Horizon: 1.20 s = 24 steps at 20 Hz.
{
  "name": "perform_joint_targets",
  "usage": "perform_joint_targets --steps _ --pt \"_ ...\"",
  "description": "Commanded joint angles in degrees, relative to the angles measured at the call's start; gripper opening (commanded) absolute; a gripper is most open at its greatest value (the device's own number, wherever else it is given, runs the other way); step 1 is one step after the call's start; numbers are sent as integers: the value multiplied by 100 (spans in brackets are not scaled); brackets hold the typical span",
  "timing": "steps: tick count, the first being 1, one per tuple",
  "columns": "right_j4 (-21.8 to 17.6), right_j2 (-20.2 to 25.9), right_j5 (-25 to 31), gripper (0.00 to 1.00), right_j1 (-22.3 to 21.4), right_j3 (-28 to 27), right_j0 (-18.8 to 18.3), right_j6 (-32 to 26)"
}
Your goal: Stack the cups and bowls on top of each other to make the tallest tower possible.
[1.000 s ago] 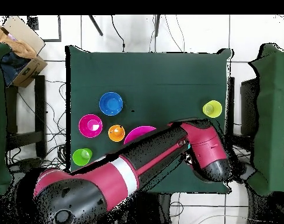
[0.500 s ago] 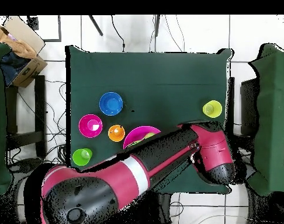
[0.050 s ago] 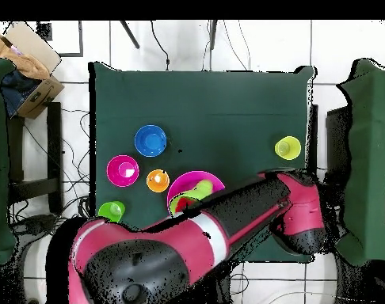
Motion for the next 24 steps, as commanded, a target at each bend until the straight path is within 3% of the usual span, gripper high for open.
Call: perform_joint_targets --steps 1,5,9,13,18,24 --pt "800 1601 -203 100 -281 360 -525 -2207" --pt "1014 1690 6 100 -221 444 -589 -2370" --pt "875 1680 48 100 -161 424 -583 -2155" --pt "1041 1784 47 100 -223 537 -724 -2496" --pt "1746 2017 -272 100 -286 927 -1165 -3491" --pt "2199 2034 -540 100 -258 1133 -1263 -3883"
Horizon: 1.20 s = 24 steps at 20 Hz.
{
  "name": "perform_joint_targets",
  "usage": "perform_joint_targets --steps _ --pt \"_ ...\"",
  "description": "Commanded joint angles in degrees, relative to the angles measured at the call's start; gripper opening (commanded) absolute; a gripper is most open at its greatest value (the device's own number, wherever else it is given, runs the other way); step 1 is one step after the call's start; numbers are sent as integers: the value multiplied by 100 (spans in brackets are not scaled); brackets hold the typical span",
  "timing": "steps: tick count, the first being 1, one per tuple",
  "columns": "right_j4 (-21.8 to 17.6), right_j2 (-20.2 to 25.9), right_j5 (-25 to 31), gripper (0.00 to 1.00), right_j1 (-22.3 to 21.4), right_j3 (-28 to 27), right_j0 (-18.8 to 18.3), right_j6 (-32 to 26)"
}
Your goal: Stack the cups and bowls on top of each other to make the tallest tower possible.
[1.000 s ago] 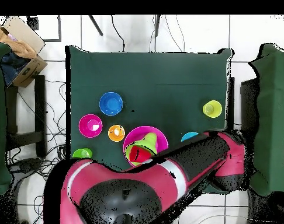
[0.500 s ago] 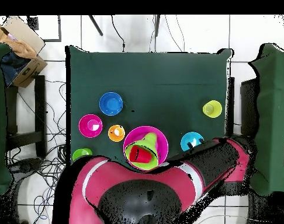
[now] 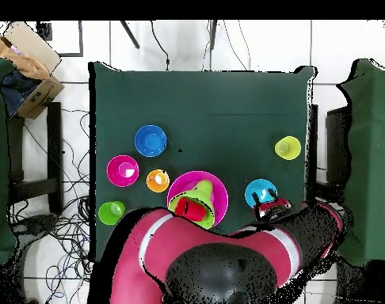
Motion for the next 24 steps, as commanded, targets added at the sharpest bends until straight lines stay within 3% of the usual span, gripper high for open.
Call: perform_joint_targets --steps 1,18,24 --pt "648 1158 -418 100 61 436 -153 -2103" --pt "1137 1103 -835 100 168 560 -249 -2527" --pt "1127 916 -301 100 259 333 74 -2269"
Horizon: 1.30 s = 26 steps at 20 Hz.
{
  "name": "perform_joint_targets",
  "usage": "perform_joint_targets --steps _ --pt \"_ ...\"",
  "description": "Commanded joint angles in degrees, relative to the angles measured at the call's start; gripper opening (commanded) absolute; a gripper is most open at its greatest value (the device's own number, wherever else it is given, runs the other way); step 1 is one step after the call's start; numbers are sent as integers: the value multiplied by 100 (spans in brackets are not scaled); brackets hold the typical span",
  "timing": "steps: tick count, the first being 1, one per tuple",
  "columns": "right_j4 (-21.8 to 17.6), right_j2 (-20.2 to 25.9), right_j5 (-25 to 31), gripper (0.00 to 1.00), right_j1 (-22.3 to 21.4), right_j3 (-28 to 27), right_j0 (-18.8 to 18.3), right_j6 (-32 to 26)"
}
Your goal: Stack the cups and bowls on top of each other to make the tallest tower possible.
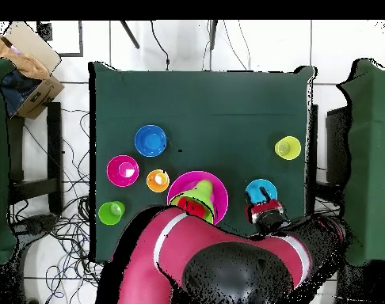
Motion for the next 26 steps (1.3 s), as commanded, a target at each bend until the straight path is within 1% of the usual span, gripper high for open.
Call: perform_joint_targets --steps 1,3,5,8,13,15,20,22,26 --pt "301 751 520 100 268 -110 312 -1144" --pt "410 746 546 100 288 -138 315 -1214" --pt "635 781 402 100 298 -97 229 -1456" --pt "852 777 285 100 321 -59 207 -1599" --pt "1045 709 125 100 338 -82 273 -1742" --pt "1155 687 53 100 355 -122 278 -1883" --pt "1107 632 233 100 355 -361 382 -1599" --pt "1145 617 61 100 368 -162 331 -1782" --pt "1163 596 83 100 371 -129 351 -1777"
